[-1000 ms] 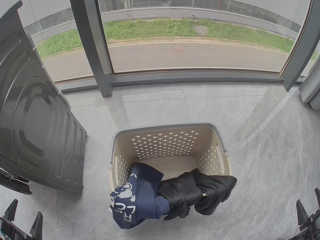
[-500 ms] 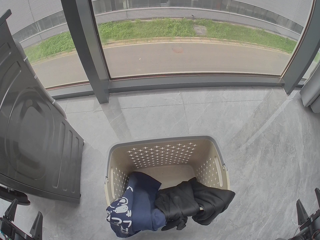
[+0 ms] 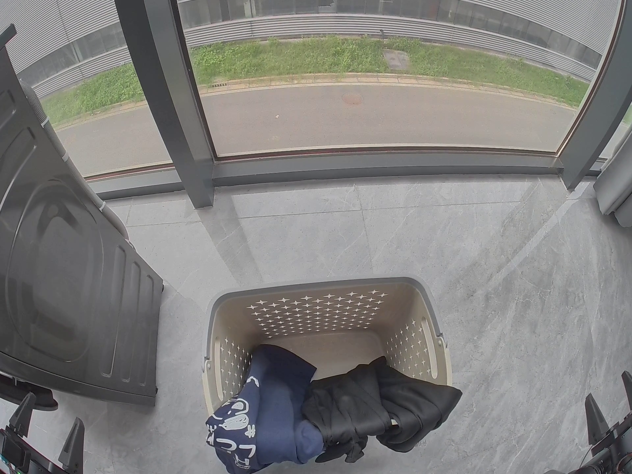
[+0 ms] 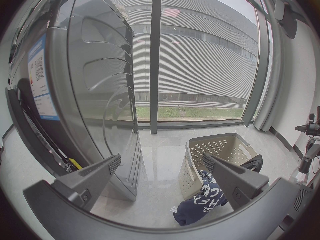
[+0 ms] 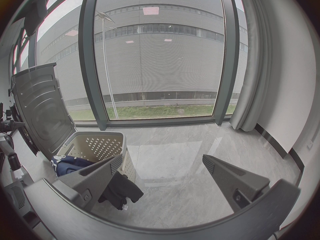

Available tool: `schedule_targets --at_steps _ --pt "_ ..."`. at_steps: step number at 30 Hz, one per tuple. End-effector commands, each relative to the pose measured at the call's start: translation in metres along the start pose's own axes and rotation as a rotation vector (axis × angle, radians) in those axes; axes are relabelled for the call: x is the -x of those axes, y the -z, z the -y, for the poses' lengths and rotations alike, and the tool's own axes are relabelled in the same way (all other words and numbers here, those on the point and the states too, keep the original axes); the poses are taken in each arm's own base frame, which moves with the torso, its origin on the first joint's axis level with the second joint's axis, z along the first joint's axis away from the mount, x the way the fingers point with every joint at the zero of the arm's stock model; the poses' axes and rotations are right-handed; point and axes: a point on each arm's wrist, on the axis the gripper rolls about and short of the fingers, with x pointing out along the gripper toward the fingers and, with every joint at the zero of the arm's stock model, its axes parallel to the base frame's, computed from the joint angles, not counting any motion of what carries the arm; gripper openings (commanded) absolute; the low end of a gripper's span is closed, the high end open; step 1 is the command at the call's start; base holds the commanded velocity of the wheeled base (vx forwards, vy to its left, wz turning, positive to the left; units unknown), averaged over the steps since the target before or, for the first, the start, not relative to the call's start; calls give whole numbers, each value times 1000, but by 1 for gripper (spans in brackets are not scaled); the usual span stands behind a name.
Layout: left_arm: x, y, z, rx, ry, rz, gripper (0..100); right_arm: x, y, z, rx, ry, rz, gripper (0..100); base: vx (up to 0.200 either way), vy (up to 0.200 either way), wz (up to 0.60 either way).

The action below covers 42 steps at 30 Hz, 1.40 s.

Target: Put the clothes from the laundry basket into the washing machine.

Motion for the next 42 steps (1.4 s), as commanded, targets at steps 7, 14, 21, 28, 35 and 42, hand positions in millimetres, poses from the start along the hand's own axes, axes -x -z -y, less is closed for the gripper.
schedule_targets --at_steps 7,14,21,28,35,42 --pt "0 5 0 -1 -1 -1 100 0 5 0 0 -2 1 100 143 0 0" --pt "0 5 0 -1 0 -1 100 0 5 0 0 0 1 100 29 0 0" --pt "0 5 0 1 0 -1 100 0 5 0 0 0 1 100 171 0 0" --pt "0 5 0 1 0 -1 100 0 5 0 0 -2 1 100 0 0 0" --pt "0 5 0 1 0 -1 100 0 5 0 0 0 1 100 86 0 0" --pt "0 5 0 1 0 -1 100 0 5 0 0 0 1 100 86 0 0"
